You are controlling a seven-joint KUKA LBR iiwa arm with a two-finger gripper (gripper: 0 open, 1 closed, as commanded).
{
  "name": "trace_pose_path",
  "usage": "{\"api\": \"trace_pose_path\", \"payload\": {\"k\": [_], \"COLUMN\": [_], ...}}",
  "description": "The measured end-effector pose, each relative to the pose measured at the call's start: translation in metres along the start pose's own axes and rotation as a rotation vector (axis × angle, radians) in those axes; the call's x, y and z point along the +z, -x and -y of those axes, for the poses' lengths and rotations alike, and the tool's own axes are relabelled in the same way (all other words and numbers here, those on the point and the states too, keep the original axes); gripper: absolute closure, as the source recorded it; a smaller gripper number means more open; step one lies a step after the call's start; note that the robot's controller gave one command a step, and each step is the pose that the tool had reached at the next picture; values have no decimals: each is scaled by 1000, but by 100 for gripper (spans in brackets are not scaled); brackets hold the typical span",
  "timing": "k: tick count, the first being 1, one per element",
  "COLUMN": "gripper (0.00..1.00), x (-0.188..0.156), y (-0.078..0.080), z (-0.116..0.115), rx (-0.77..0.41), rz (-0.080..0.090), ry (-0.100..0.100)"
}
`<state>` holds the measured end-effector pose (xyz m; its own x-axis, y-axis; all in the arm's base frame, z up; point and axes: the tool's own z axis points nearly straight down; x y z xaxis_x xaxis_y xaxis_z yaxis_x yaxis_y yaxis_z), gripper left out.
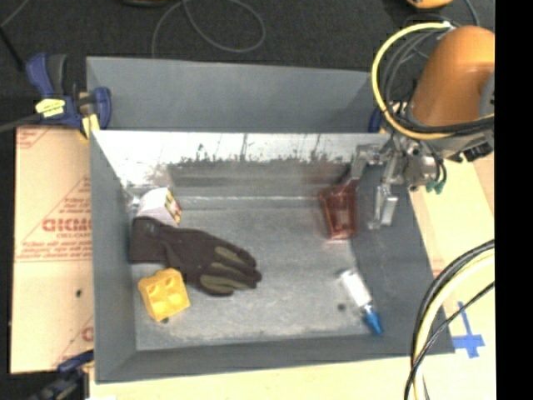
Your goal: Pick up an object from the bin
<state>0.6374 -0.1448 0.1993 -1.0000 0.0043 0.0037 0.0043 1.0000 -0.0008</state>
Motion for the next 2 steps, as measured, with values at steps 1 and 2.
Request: {"api": "trace_pose_path", "payload": {"k": [1, 2], "gripper": [0, 0], "x": [-5, 59], "y": [2, 10], "z": [0, 9], "rx": [-3, -133], "rz": [8, 9], "ry": [-2, -3]}}
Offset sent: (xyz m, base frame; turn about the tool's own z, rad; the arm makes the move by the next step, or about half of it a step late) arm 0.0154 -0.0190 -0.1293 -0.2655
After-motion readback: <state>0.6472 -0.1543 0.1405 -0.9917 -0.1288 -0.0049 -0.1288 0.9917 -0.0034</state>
